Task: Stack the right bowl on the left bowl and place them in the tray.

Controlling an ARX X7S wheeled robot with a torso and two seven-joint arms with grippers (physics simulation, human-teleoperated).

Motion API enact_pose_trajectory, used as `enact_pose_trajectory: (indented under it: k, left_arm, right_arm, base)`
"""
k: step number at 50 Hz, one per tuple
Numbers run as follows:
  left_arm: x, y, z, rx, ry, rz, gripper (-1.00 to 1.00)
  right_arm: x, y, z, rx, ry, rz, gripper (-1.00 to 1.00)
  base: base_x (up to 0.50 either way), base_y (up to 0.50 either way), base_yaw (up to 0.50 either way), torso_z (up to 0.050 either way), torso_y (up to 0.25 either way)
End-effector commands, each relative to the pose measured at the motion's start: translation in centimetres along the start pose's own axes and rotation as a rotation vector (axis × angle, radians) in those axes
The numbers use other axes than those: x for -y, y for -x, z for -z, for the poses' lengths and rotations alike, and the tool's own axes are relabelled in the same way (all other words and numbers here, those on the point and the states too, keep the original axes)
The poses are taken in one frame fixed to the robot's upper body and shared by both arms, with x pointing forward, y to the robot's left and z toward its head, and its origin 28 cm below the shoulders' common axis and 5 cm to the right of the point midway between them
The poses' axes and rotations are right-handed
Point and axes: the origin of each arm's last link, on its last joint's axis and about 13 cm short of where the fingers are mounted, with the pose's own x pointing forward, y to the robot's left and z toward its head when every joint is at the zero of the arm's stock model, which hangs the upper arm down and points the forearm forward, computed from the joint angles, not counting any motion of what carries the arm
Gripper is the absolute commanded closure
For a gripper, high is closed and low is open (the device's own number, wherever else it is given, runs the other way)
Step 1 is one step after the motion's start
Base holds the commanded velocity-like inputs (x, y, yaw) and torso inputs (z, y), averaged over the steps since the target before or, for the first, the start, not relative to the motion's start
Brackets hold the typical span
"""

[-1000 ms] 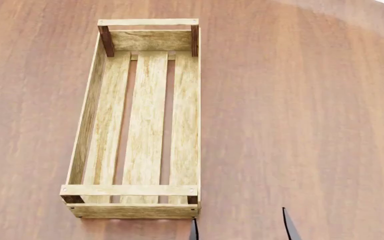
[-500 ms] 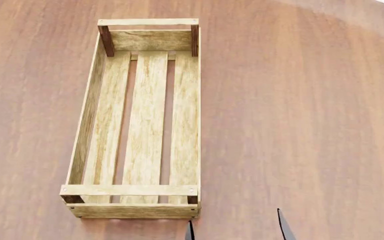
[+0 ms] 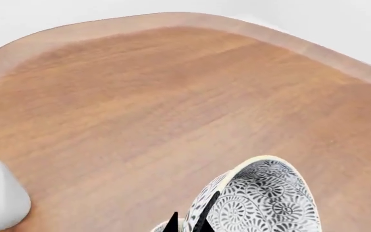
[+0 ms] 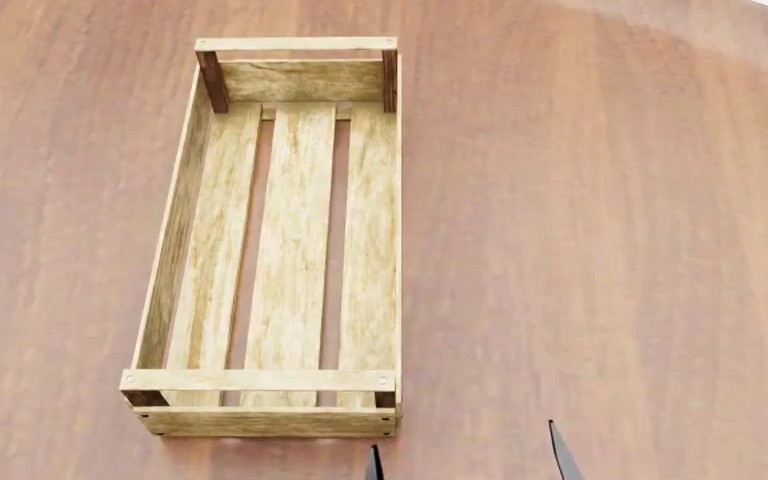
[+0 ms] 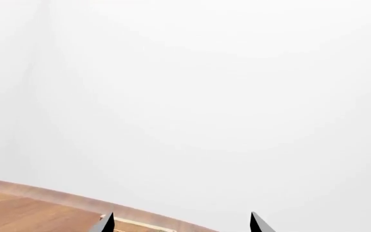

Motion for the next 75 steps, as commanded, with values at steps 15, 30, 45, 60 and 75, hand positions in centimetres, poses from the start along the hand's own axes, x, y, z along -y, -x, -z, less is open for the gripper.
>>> enact_pose_trajectory:
  k: [15,30,45,60,75]
  left_arm:
    - [-0.6,-0.8,0.9,-0.040,0.168,-0.038,1.00]
    - [0.8,-2.2,1.0,-0.073,0.274,-0.019,1.00]
    - [2.1,-3.1,0.8,-0.092,0.284,-0.072,1.00]
    - [1.2,-3.0,1.5,-0.122,0.298,-0.181,1.00]
    - [1.2,-3.7,2.2,-0.141,0.296,-0.201,1.00]
  right_arm:
    - [0.1,-0.1,0.1,0.010,0.018,-0.003,-1.00]
    - [0.0,0.0,0.3,0.004,0.016,-0.006,-1.00]
    - [0.2,0.0,0.4,0.001,0.016,0.000,-1.00]
    - [0.1,0.0,0.5,-0.003,0.017,-0.005,-1.00]
    - [0.2,0.2,0.6,-0.008,0.019,0.001,-1.00]
  base:
    - [0.00,0.00,0.00,0.000,0.000]
    - [0.00,0.00,0.00,0.000,0.000]
    - [0.00,0.00,0.00,0.000,0.001]
    - [0.00,0.00,0.00,0.000,0.000]
    - [0.00,0.00,0.00,0.001,0.000]
